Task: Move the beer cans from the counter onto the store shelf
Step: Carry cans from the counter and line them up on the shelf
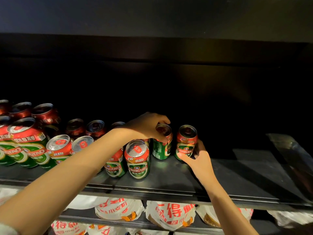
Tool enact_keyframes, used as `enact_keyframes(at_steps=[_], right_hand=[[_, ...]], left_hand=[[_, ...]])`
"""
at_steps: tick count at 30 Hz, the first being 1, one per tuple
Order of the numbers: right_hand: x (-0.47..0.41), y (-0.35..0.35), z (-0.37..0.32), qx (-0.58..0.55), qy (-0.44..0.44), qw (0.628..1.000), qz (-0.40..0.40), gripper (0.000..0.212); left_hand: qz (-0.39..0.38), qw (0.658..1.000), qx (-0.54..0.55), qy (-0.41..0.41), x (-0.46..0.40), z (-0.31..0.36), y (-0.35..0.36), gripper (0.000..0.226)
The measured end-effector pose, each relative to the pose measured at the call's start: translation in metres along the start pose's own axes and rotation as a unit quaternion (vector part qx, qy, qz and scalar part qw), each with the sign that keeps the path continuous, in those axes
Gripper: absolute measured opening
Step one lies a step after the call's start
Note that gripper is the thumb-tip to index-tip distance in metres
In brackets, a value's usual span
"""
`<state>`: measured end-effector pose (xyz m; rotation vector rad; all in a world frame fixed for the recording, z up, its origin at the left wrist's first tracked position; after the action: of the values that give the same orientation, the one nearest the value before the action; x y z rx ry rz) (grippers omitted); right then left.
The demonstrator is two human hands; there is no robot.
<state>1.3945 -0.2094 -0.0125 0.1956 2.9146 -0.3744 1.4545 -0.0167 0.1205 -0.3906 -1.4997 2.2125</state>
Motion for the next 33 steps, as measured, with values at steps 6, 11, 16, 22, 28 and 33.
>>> enact_keyframes(at_steps=[6,11,16,22,28,33], right_hand=[[0.000,0.000,0.001,0.003,0.001,1.000,0.002,0.065],[0.000,0.000,0.001,0.005,0.002,1.000,0.005,0.065],[0.000,0.000,-0.001,0.008,0.001,1.000,0.003,0.065],[0.001,0.000,-0.003,0.011,-0.001,1.000,0.000,0.064],[0.000,0.000,-0.002,0.031,0.011,0.999,-0.014,0.064],[0.001,0.002,-0.001,0.055,0.015,0.998,-0.033,0.070]], left_hand=[[-0.038,0.999,-0.023,0.015,-0.002,-0.003,-0.001,0.068],[0.026,0.996,-0.084,0.002,0.002,-0.003,0.001,0.073],[0.046,0.994,-0.096,0.010,-0.005,-0.007,0.003,0.059],[0.003,1.000,-0.018,0.015,-0.004,-0.012,0.003,0.065],[-0.022,0.998,0.049,0.011,-0.003,-0.018,0.003,0.070],[-0.060,0.997,0.036,0.013,-0.003,-0.017,0.000,0.070]])
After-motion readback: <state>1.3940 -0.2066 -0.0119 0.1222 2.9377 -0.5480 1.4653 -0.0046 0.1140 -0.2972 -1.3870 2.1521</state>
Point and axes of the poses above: each hand's wrist, its own x-axis away from the middle knuckle, its own y-axis out of the palm, z = x × y, the point moved 1 cm from there along -x, towards the middle knuckle, and after that the axes turned 3 degrees about -y, right-handed, at the moved point
